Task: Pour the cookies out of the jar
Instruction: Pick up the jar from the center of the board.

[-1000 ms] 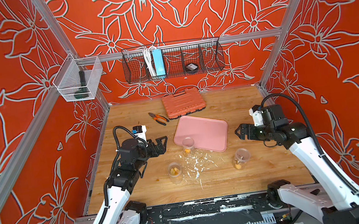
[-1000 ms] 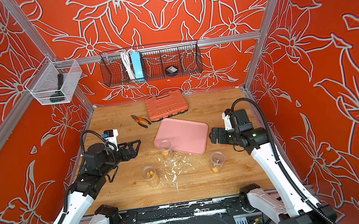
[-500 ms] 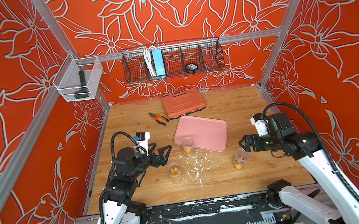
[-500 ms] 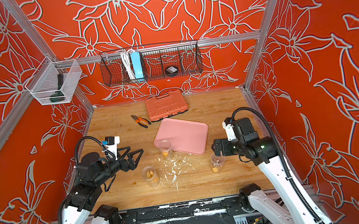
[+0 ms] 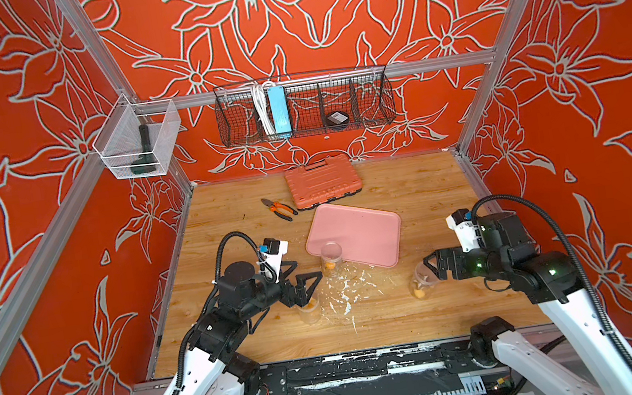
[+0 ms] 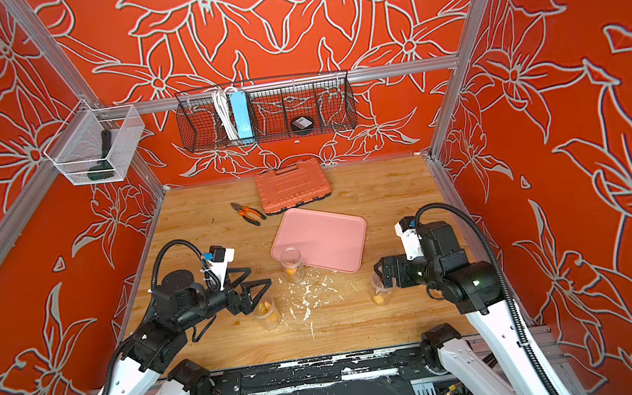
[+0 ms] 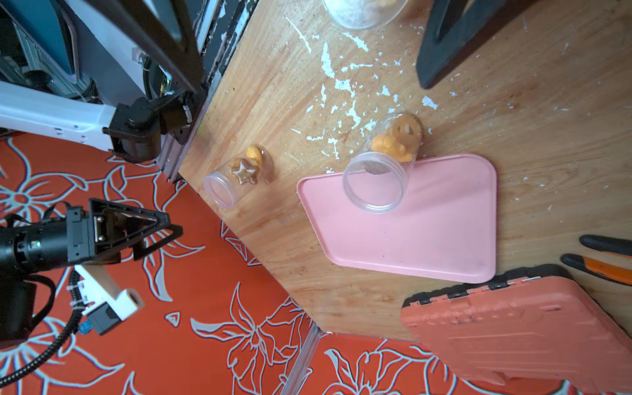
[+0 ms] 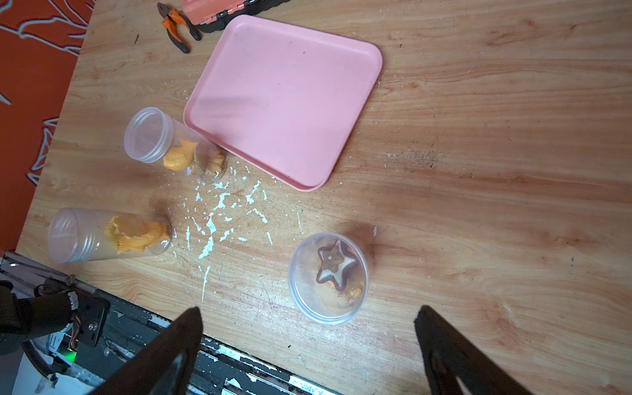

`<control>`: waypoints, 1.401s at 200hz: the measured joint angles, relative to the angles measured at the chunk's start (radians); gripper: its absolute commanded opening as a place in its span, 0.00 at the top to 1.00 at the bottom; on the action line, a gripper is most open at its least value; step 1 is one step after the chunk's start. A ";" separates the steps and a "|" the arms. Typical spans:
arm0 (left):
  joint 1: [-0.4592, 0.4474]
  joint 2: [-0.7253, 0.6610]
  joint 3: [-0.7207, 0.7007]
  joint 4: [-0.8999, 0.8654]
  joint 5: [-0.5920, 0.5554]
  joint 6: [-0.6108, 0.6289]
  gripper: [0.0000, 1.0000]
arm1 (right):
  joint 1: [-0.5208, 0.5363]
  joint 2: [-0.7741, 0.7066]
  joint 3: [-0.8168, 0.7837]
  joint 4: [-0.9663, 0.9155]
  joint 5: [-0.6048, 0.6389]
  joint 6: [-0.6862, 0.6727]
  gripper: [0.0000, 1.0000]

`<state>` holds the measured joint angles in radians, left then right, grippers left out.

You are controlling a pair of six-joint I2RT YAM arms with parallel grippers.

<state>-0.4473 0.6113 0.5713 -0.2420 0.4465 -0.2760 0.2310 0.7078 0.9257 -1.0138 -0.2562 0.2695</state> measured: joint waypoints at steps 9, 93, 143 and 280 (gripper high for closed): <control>-0.005 0.001 0.000 0.000 0.000 0.000 0.02 | 0.000 0.012 -0.001 0.000 0.000 0.000 0.01; -0.024 0.048 -0.001 0.011 0.019 0.000 0.02 | 0.055 0.190 -0.005 -0.006 0.031 0.005 0.01; -0.024 0.080 -0.002 0.018 0.040 0.000 0.02 | 0.175 0.280 -0.005 -0.039 0.121 0.038 0.01; -0.032 0.068 -0.003 0.018 0.034 0.000 0.02 | 0.309 0.447 -0.001 -0.097 0.289 0.109 0.01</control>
<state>-0.4797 0.6788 0.5682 -0.2237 0.4801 -0.2760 0.5396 1.1553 0.9249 -1.1103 0.0330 0.3786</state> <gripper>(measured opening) 0.981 0.990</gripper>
